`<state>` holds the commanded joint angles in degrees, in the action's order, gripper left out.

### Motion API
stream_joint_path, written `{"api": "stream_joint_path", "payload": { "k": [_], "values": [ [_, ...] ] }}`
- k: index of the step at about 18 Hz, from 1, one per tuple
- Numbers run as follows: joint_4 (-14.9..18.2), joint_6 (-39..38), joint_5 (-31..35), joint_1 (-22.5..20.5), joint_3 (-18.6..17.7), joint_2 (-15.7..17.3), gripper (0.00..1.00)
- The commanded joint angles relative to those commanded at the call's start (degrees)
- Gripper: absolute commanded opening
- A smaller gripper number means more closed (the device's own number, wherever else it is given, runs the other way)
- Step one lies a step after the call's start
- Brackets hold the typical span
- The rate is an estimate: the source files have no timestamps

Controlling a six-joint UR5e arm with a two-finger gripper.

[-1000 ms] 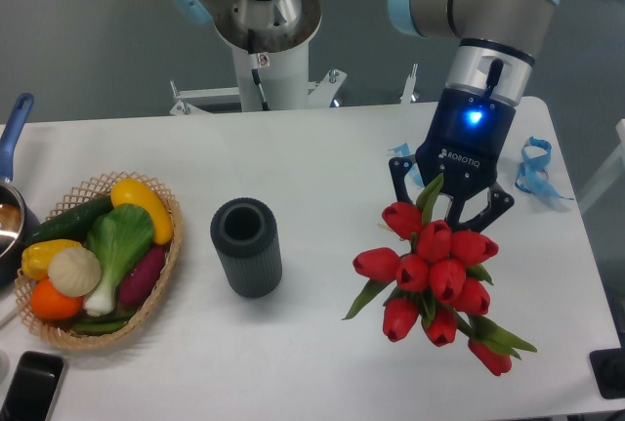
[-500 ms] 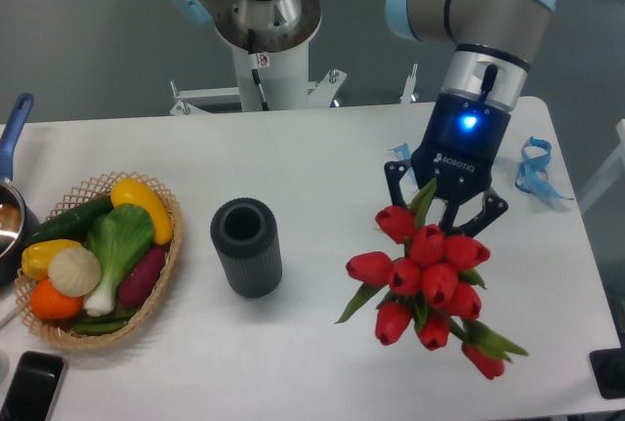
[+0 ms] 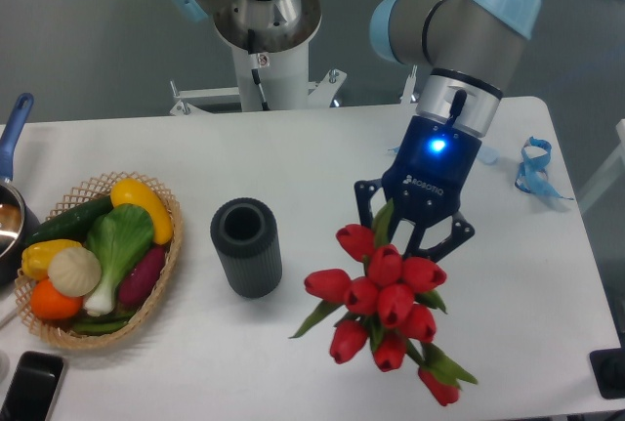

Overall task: Insert the flowers into the vase
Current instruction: 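Lift the held red tulip bunch with the gripper toward the grey vase, then swing the tulips over the grey vase, stems pointing down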

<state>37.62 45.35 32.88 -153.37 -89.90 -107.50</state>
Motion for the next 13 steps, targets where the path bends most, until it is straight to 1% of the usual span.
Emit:
{"api": "stream_joint_path", "payload": {
  "k": [2,5,7,8,9,13],
  "values": [
    [0.0,0.1,-3.9,-0.3,-2.0,2.0,0.14],
    [0.0,0.4,-13.9,-1.6,-4.5,4.0,0.14],
    [0.1,0.3,-17.6,-3.0,-7.6,7.1,0.14],
    [0.1,0.4,-18.9,-3.4,-10.3,9.5,0.14],
    [0.1,0.4,-19.0,-3.5,-11.3,10.4,0.14],
    [0.0,0.4,-19.1,-3.3,-11.6,10.5,0.14]
  ]
}}
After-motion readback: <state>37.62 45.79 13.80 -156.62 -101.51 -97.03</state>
